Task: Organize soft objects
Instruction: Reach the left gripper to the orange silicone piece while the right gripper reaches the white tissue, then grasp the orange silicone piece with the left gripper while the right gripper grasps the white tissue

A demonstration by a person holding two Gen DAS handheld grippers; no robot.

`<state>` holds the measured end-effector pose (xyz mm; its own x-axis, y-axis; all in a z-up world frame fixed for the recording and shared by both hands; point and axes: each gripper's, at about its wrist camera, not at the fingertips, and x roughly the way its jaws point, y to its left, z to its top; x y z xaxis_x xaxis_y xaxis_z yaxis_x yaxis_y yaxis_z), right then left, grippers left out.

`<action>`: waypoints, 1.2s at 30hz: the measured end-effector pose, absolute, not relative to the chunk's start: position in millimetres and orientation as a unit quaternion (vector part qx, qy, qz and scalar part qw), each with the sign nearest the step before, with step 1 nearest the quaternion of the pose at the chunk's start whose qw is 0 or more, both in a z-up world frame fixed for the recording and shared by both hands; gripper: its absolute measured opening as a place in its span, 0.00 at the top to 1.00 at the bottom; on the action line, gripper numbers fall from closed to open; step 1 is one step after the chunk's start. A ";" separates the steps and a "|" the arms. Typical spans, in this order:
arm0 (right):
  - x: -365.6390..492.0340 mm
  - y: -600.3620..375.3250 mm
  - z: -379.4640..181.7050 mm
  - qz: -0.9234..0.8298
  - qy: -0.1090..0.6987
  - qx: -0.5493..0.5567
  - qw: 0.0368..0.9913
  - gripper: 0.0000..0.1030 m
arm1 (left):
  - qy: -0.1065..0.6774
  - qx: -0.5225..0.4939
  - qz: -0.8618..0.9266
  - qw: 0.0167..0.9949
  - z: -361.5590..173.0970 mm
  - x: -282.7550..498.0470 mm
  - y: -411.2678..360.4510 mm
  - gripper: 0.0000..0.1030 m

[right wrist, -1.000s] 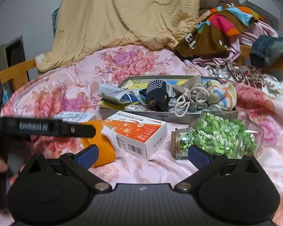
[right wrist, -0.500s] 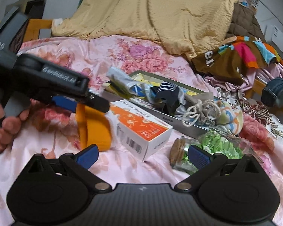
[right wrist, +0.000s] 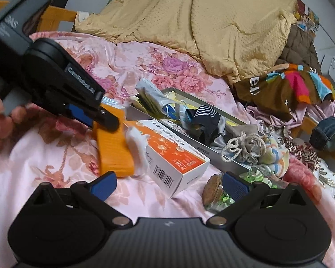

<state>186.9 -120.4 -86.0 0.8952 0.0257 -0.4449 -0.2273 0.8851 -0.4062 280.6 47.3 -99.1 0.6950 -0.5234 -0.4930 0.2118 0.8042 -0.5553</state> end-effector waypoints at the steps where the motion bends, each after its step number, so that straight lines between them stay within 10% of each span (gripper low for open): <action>1: 188.6 -119.9 -86.8 0.067 0.219 -0.233 0.945 0.00 | 0.333 -0.236 -0.198 0.891 -98.4 278.4 47.8 0.72; 22: 210.9 -89.0 -88.5 0.198 0.212 -0.242 0.926 0.30 | 0.346 -0.197 -0.074 0.914 -66.1 258.1 90.2 0.79; 31: 235.6 -90.7 -89.1 0.209 0.245 -0.206 0.924 0.52 | 0.343 -0.197 -0.063 0.916 -68.9 259.2 94.5 0.79; 36: 237.8 -89.9 -94.6 0.206 0.250 -0.207 0.923 0.79 | 0.337 -0.177 -0.060 0.923 -70.7 258.3 87.5 0.79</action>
